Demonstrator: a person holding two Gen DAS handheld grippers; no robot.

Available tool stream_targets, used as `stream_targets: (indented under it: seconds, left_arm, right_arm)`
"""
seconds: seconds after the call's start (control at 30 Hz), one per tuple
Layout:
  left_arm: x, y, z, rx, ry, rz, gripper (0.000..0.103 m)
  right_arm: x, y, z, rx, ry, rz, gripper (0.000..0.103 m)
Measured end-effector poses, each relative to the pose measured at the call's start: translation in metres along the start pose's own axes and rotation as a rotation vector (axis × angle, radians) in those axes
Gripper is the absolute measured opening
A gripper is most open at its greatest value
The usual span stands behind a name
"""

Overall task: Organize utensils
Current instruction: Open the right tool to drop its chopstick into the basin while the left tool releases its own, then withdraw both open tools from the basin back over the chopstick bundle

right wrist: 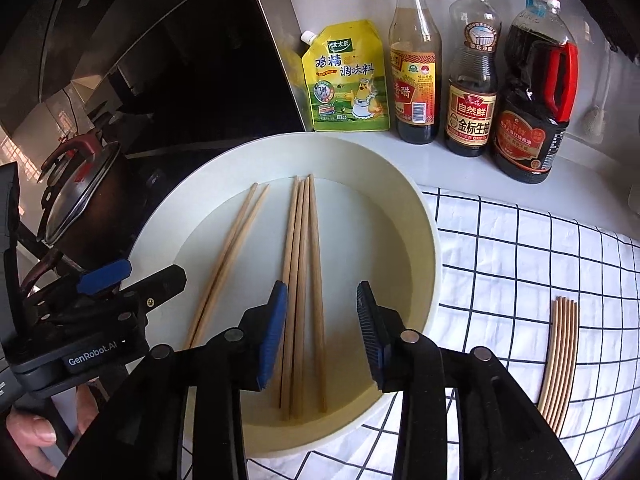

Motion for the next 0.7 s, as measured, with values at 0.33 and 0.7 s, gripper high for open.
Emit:
stream_targets:
  seconds: [0.33,0.7]
  left_arm:
    - [-0.02,0.013,-0.028,0.032,0.005,-0.021,0.085]
    - [-0.031,0.033,-0.109,0.123,0.102,-0.021,0.09]
  right_arm:
    - [-0.041,0.028,-0.03,0.018,0.007,-0.037,0.05]
    - [-0.076,0.076,-0.116,0.127,0.079,-0.018,0.056]
Point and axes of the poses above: each gripper's, at about its wrist camera, not at the fingertips, and x roughly the way its jaws point, z to its left, y to its underside, the point moved 9 cm from there along x, roughly the way its jaws point, and after that the axes turned 9 degrees about y, right-handed, at the moved point
